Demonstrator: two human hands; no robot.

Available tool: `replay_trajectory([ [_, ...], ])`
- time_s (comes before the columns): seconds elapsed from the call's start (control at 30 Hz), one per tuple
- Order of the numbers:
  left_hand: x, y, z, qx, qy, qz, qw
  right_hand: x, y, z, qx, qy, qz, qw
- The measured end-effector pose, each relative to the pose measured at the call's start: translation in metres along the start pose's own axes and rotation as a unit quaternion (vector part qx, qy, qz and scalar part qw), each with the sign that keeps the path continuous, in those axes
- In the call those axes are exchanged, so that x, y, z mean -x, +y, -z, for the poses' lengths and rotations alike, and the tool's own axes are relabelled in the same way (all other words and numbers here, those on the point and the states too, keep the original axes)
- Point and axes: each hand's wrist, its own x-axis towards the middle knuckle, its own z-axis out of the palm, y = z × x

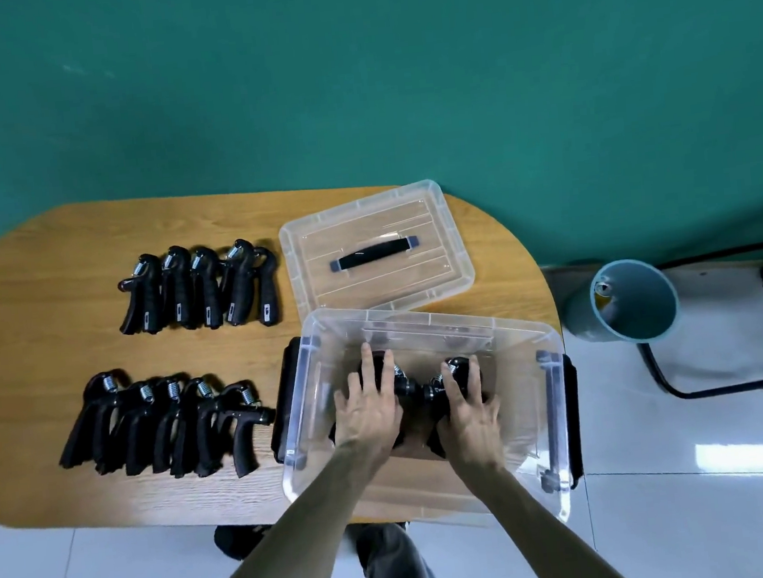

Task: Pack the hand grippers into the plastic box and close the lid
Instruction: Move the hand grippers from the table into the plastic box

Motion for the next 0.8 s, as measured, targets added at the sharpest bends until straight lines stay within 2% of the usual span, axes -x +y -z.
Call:
replay_trajectory([
  [0.3, -0.005, -0.003, -0.009, -0.026, 0.028, -0.004, 0.999, 0.001, -0.002, 0.001, 0.051, -0.022, 0.003, 0.998],
  [0.57, -0.002, -0.007, -0.009, 0.005, 0.037, -0.016, 0.999, 0.0, -0.009, 0.008, 0.079, -0.04, -0.01, 0.996],
  [0.73, 0.015, -0.012, -0.001, 0.005, 0.043, -0.046, 0.998, -0.001, -0.019, 0.014, 0.093, 0.003, -0.004, 0.996],
  [0.8, 0.023, -0.015, 0.011, 0.001, 0.05, -0.059, 0.997, 0.002, -0.03, 0.022, 0.11, 0.052, -0.002, 0.993],
])
